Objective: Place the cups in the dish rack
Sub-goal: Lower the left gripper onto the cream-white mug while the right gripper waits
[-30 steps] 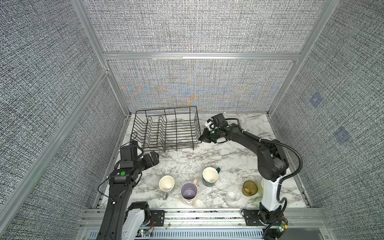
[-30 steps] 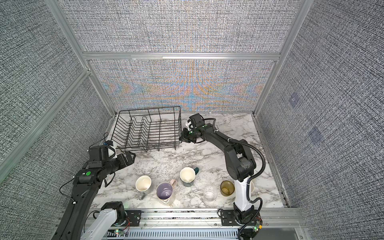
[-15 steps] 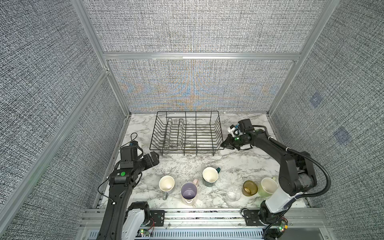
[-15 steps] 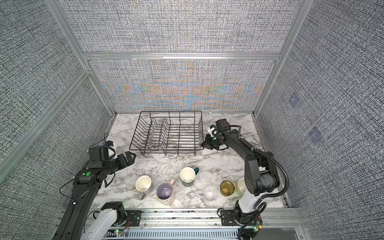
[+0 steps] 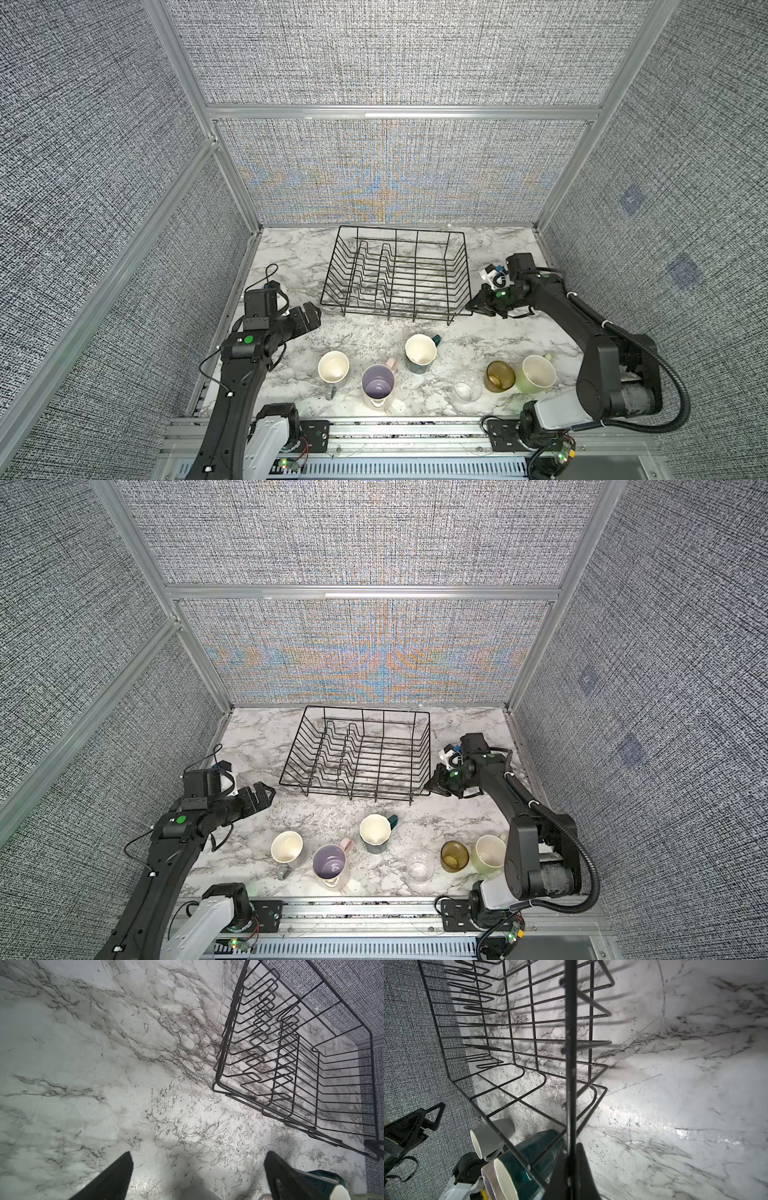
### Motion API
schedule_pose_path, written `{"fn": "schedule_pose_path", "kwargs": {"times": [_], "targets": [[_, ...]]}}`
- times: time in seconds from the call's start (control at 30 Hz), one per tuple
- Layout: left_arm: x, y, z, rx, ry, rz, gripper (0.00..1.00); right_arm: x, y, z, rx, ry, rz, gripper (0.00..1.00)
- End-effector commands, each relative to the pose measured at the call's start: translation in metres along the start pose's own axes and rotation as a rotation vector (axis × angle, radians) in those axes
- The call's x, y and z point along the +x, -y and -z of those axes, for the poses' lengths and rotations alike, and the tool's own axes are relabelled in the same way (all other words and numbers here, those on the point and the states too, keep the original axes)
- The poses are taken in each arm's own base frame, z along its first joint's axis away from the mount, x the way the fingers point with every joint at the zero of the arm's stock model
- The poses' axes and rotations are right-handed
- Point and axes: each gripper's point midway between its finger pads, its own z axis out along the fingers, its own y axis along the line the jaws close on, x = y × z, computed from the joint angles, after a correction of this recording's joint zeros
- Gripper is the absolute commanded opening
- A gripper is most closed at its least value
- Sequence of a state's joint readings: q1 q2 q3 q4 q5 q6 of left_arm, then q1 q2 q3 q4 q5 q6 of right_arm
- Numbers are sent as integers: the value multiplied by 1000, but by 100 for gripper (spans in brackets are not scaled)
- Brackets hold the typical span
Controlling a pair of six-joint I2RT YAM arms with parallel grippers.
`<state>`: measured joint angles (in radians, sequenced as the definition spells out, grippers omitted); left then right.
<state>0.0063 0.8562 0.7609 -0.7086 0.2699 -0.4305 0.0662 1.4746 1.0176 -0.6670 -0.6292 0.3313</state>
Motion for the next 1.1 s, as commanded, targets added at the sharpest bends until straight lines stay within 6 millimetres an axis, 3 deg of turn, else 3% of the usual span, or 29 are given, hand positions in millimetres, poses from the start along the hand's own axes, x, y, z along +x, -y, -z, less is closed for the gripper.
{"fn": "schedule_pose_path", "kwargs": {"times": [0.0, 0.13, 0.37, 0.47, 0.73, 0.93, 1.07], "targets": [[3, 8, -1, 39, -38, 66, 99, 6, 0, 7, 14, 6, 5, 21], [17, 18, 3, 91, -119, 148, 99, 5, -5, 22, 32, 60, 25, 32], [48, 27, 16, 72, -218, 158, 88, 1, -28, 52, 4, 181, 62, 36], [64, 18, 20, -28, -283, 165, 87, 1, -36, 63, 2, 209, 78, 37], [89, -19, 56, -235, -288, 175, 76, 10, -48, 84, 34, 264, 144, 37], [113, -14, 40, -189, -410, 175, 71, 9, -56, 81, 10, 263, 149, 37], [118, -6, 29, -171, -438, 161, 71, 7, -63, 76, -11, 254, 146, 37]]}}
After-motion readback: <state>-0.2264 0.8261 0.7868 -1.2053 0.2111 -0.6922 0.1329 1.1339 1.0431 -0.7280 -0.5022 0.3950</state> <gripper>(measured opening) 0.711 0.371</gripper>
